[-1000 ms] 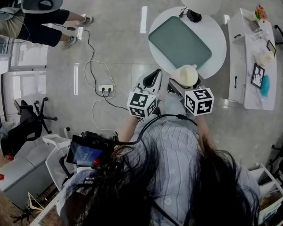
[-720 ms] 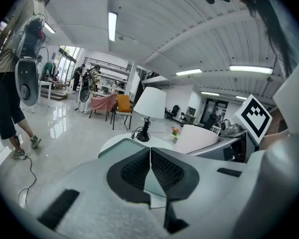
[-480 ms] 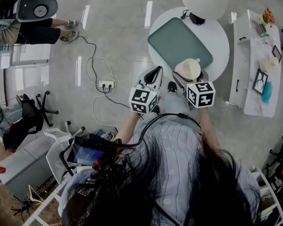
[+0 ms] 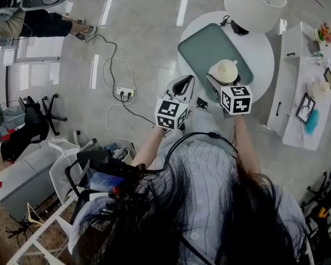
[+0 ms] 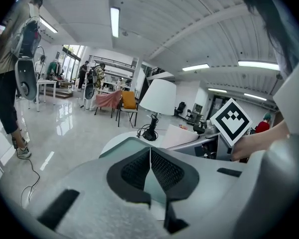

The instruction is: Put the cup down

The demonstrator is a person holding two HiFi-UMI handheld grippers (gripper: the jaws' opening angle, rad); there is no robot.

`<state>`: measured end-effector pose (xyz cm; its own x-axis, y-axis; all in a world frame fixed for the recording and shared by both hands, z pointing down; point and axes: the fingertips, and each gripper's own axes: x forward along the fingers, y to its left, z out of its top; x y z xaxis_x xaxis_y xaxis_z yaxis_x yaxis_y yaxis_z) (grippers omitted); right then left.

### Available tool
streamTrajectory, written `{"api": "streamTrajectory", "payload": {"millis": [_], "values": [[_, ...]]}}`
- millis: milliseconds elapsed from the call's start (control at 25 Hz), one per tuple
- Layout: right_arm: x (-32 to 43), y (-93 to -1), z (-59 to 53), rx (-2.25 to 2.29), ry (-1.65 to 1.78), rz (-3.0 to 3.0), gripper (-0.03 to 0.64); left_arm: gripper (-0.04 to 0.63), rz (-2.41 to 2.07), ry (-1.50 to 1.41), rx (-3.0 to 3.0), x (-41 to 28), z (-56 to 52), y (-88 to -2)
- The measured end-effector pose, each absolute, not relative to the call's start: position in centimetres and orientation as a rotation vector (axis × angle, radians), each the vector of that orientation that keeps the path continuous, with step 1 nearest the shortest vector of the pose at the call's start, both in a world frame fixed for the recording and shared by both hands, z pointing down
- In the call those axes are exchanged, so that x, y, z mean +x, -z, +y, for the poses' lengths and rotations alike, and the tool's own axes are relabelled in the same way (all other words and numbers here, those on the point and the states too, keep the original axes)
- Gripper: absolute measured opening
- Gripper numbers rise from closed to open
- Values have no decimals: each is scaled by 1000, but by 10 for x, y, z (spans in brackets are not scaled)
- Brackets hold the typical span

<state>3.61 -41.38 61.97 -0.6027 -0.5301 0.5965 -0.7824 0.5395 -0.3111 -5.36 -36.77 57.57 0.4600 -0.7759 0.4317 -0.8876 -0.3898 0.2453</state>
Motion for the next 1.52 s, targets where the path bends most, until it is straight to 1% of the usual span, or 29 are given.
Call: {"api": "streamTrajectory", "payload": {"millis": [1040,1520], "values": [[3,-712,-506,879,-615,-2226,423,17,-1456,-343,2194,-56,-409,-592],[-8,-728,-541,870,-537,-2197,423,17,-1468,-357,2143,-64,-411,-605]]}}
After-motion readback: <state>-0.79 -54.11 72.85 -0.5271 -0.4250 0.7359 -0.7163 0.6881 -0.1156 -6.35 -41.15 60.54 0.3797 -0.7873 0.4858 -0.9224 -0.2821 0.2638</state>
